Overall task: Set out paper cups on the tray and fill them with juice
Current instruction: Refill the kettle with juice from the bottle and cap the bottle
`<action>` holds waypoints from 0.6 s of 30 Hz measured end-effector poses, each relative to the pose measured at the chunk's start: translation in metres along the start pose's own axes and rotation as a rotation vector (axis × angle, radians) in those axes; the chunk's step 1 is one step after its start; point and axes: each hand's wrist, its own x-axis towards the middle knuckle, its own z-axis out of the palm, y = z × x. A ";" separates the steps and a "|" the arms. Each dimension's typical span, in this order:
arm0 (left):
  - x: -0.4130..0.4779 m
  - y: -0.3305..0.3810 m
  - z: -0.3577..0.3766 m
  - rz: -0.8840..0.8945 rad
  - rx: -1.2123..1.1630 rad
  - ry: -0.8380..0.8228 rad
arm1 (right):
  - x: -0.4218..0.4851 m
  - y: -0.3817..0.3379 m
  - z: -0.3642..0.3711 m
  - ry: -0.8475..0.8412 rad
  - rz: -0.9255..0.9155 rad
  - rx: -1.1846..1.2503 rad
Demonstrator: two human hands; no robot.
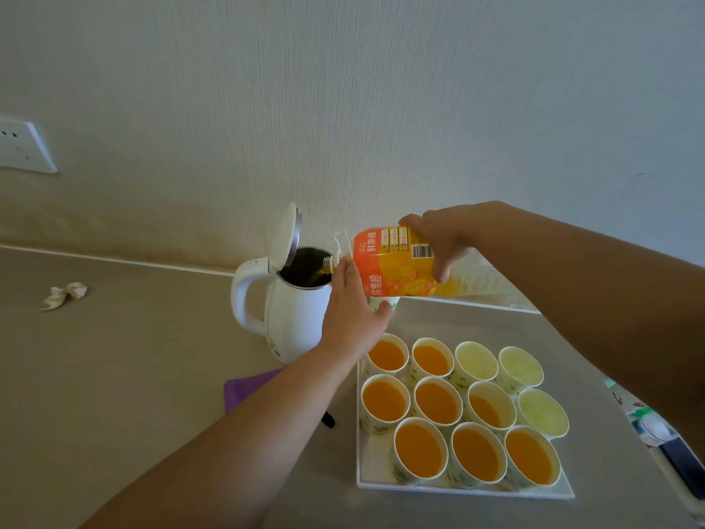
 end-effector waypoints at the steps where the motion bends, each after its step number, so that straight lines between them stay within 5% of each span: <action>1: 0.000 0.000 0.000 0.000 0.000 0.000 | 0.000 0.000 0.000 -0.001 0.001 0.000; 18: -0.002 0.003 -0.003 -0.007 0.011 -0.013 | 0.001 -0.001 -0.001 0.003 0.009 -0.032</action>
